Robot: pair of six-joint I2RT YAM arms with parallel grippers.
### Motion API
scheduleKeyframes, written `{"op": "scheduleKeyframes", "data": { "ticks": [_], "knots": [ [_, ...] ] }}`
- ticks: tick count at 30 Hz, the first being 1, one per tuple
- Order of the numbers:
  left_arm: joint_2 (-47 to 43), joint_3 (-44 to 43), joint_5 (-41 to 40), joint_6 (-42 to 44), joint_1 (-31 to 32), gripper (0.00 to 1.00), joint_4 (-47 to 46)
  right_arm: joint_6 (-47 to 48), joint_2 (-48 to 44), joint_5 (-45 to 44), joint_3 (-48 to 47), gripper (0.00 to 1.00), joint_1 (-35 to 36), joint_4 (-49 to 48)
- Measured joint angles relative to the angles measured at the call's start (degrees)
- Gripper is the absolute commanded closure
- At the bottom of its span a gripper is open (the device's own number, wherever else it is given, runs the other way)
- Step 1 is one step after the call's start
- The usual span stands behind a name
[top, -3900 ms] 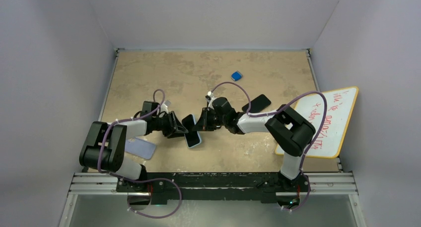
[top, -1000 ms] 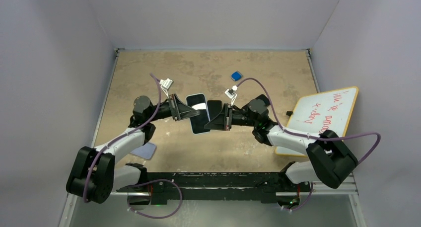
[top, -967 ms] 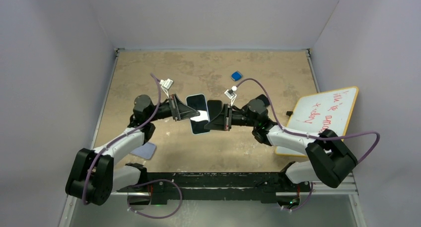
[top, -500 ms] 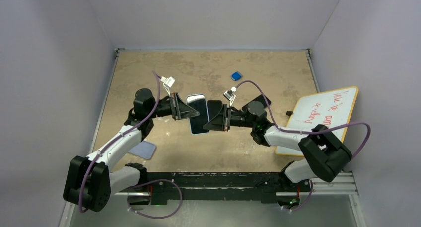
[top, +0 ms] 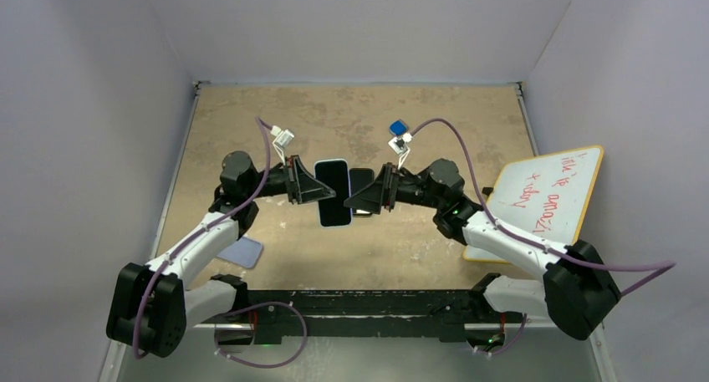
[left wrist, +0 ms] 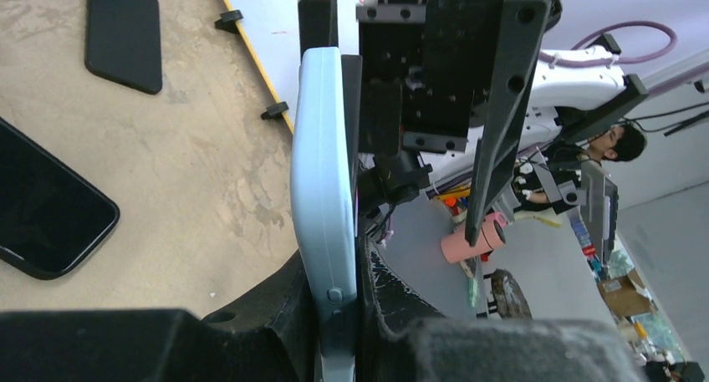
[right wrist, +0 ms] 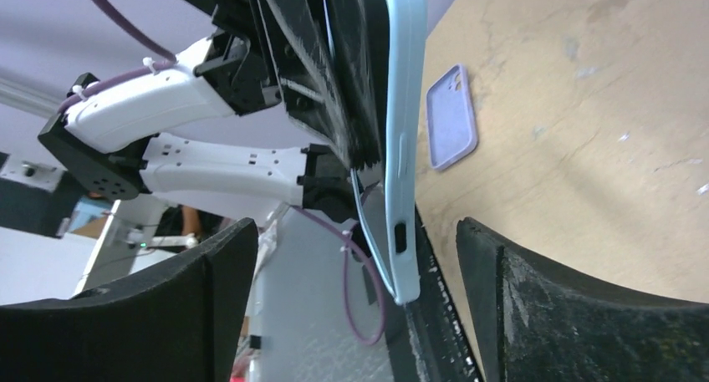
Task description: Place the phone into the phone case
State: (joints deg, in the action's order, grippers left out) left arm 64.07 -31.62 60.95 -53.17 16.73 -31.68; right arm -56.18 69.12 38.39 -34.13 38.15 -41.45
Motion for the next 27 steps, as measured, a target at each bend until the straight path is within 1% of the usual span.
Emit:
{"op": "scheduleKeyframes", "data": {
  "ticks": [3,8,11,14,18,22,24,27],
  "knots": [
    [-0.15,0.59,1.38,-0.85,0.74,1.0,-2.23,3.82,-0.7,-1.4,-3.72,0.08,-0.44,5.29],
    [-0.26,0.61,3.5,-1.62,2.95,1.0,-4.26,8.48,-0.76,-1.29,-8.79,0.13,-1.44,11.34],
    [-0.28,0.61,4.46,-1.75,3.28,1.0,-4.79,10.43,-0.76,-0.96,-10.69,0.17,-1.86,13.03],
    [-0.28,0.61,5.05,-1.73,3.3,1.0,-4.87,11.74,-0.52,0.48,-12.41,0.19,-2.21,14.43],
    [-0.28,0.61,5.6,-1.7,3.34,1.0,-4.87,12.55,1.31,2.1,-15.28,0.23,-2.34,15.19],
    [-0.28,0.66,6.14,-1.7,3.43,1.0,-5.05,12.66,3.89,3.85,-17.2,0.3,-2.56,15.15],
    [-0.28,0.68,6.25,-1.7,3.58,1.0,-5.05,12.63,4.66,4.57,-17.53,0.32,-2.58,15.13],
    [-0.28,0.72,6.34,-1.2,3.67,1.0,-4.57,12.63,4.9,4.81,-17.75,0.43,-2.6,15.04]
  ]
}}
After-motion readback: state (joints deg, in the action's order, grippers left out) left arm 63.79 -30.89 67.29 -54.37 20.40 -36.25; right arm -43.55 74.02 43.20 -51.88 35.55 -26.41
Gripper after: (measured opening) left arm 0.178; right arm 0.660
